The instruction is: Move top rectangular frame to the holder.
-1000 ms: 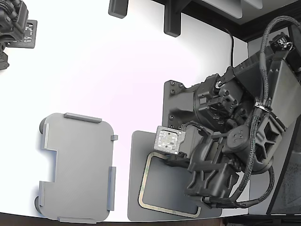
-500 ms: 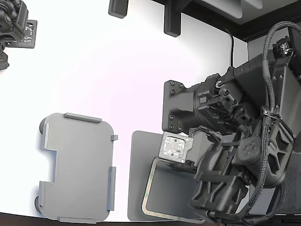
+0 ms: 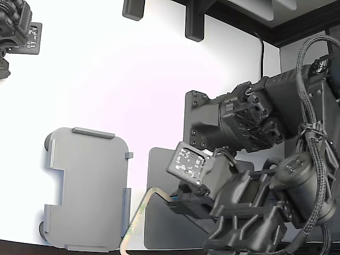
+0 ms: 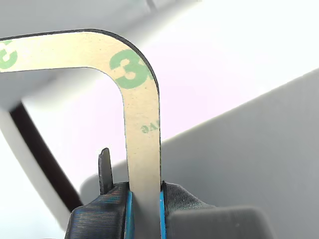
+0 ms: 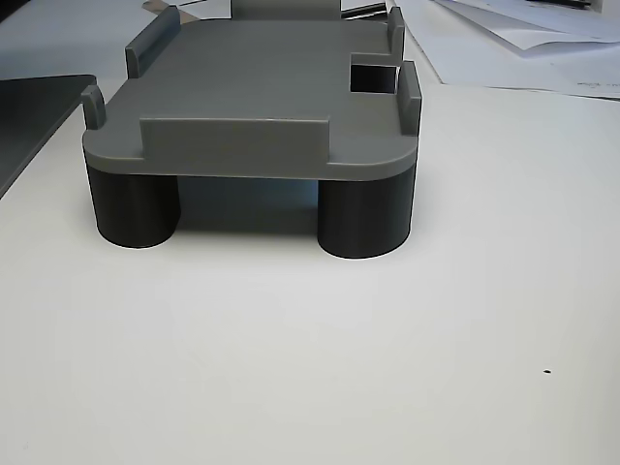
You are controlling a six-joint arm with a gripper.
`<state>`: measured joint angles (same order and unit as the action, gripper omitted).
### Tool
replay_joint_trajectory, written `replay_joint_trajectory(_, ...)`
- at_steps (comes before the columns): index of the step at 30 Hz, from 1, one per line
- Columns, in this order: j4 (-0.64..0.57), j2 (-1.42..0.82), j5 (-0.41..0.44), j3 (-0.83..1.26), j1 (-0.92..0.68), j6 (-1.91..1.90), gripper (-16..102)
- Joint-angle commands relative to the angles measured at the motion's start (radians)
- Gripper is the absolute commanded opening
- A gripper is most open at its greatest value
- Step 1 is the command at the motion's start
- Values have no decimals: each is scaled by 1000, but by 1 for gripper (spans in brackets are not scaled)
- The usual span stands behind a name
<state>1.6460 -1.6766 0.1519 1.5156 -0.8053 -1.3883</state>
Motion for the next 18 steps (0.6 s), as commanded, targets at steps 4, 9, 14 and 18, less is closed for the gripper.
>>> replay_joint_trajectory(4,11,103,75,-206,127,-153,-10)
replay_joint_trajectory(9,11,117,126,-230,184,-304,-10)
replay_joint_trajectory(14,11,186,141,-264,230,-426,-10)
replay_joint_trajectory(18,11,242,150,-350,249,-528,-10)
